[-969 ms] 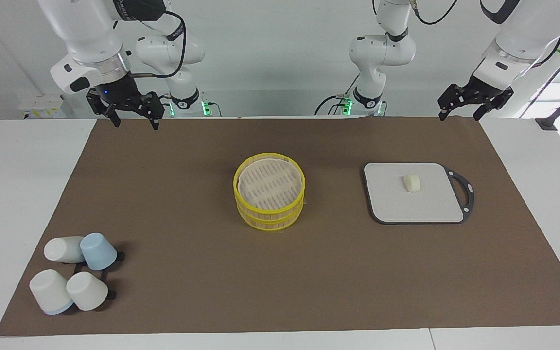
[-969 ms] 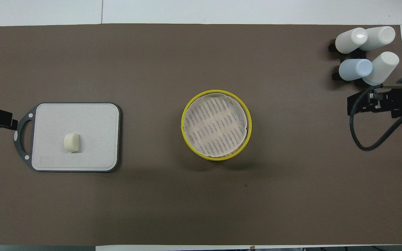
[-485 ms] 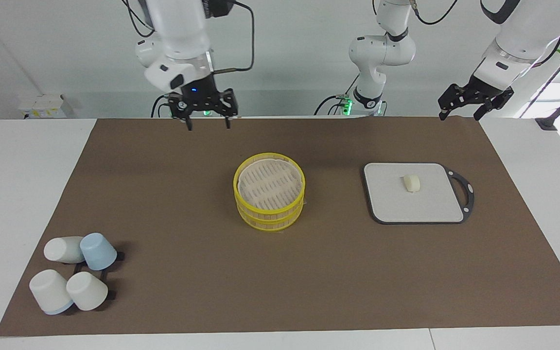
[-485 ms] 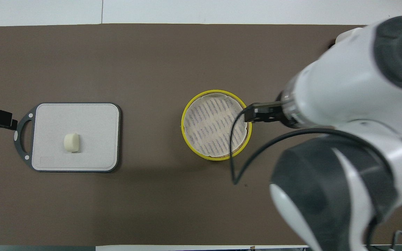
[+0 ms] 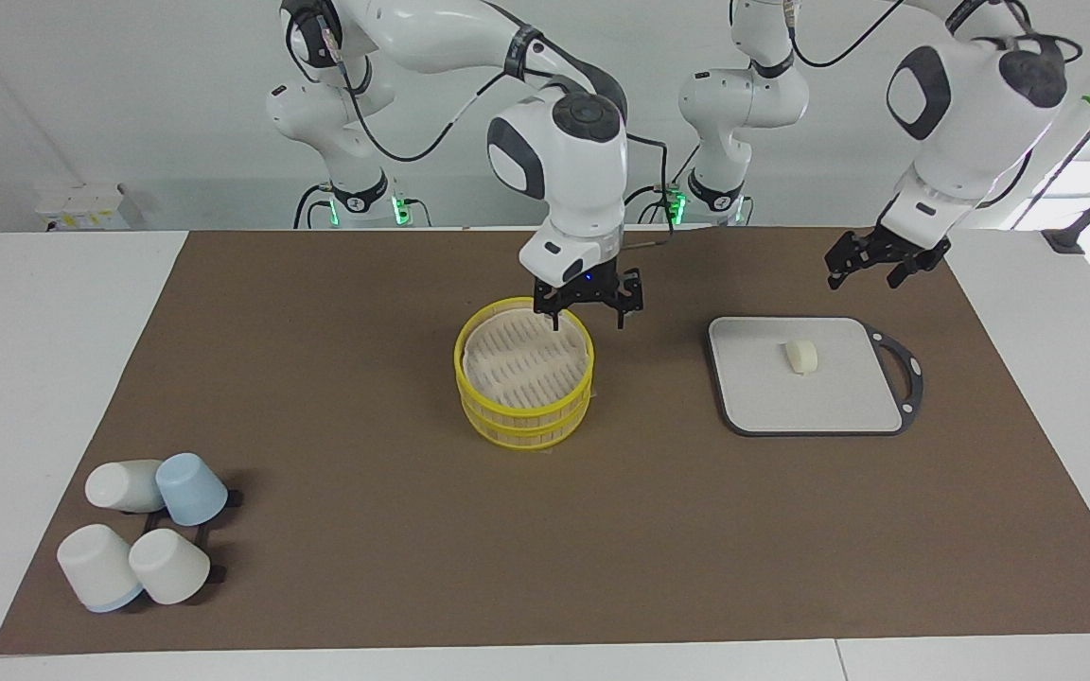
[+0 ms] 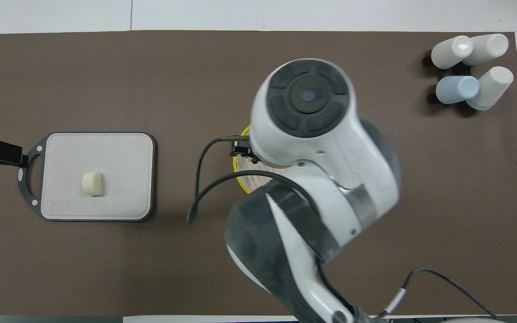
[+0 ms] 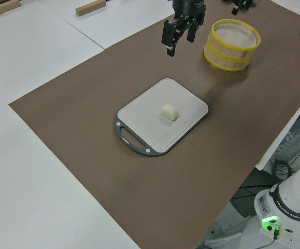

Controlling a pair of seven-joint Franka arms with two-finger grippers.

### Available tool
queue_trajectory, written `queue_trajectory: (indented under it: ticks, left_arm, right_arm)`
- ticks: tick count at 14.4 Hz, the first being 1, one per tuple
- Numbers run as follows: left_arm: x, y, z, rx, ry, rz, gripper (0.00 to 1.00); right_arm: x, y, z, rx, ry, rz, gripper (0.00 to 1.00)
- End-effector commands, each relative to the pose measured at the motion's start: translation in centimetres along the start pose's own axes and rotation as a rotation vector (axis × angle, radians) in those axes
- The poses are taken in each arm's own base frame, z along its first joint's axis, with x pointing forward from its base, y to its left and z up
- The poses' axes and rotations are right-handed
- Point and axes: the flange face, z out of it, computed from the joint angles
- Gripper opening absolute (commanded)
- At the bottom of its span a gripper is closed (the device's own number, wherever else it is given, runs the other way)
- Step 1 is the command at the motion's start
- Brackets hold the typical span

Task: Place bun in steamer
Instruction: 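Lift the lid with the right gripper while the left gripper grasps the bun, then set the lid aside with the right gripper while the left gripper carries the bun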

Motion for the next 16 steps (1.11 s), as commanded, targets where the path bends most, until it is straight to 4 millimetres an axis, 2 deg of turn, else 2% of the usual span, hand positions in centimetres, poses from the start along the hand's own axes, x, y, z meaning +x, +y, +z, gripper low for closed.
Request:
queue_trajectory:
  ticks: [1, 3, 4, 6, 7, 8, 9, 10, 11, 12, 13, 15, 16]
  left_arm:
    - [-0.8, -0.6, 6.7, 0.015, 0.035, -0.001, 1.0]
    - [-0.3, -0.6, 11.3, 0.023, 0.032, 0.007, 1.0]
    - [0.2, -0.6, 12.8, 0.029, 0.052, 0.003, 1.0]
    - [0.3, -0.2, 14.9, 0.034, 0.067, 0.003, 1.0]
    - [0.2, -0.2, 15.3, 0.035, 0.072, 0.006, 1.0]
    - [0.2, -0.1, 15.6, 0.035, 0.075, 0.008, 1.0]
    - [0.2, -0.1, 15.9, 0.036, 0.075, 0.008, 0.97]
    - [0.1, 0.0, 16.2, 0.036, 0.069, 0.011, 0.93]
    - [0.1, 0.0, 16.3, 0.036, 0.064, 0.012, 0.82]
    - [-0.2, 0.1, 16.4, 0.035, 0.052, 0.015, 0.61]
    - [-0.4, 0.1, 16.5, 0.033, 0.044, 0.015, 0.45]
    - [-1.0, 0.2, 16.9, 0.031, 0.014, 0.016, 0.3]
    - [-1.0, 0.2, 16.8, 0.03, 0.006, 0.012, 0.28]
  right_arm:
    - [-1.1, 1.2, 3.2, -0.015, 0.024, -0.009, 1.0]
    - [-1.8, 1.3, 3.8, -0.018, 0.019, -0.015, 1.0]
    - [-2.1, 1.2, 4.2, -0.022, 0.012, -0.019, 0.96]
    - [-2.5, 1.4, 4.2, -0.024, 0.01, -0.024, 0.58]
    - [-2.5, 1.2, 4.3, -0.019, 0.007, -0.021, 0.4]
    - [-2.5, 1.2, 4.2, -0.018, 0.006, -0.021, 0.18]
    - [-2.6, 1.2, 4.3, -0.017, 0.003, -0.021, 0.08]
    - [-2.7, 1.1, 4.2, -0.015, 0.003, -0.019, 0.07]
    - [-2.7, 1.1, 4.2, -0.015, 0.003, -0.019, 0.06]
    - [-2.9, 0.9, 4.2, -0.015, 0.003, -0.022, 0.01]
    - [-3.0, 0.8, 4.2, -0.015, 0.003, -0.025, 0.0]
    - [-3.1, 0.6, 4.1, -0.014, 0.004, -0.028, 0.0]
    - [-3.1, 0.5, 3.9, -0.016, 0.002, -0.028, 0.0]
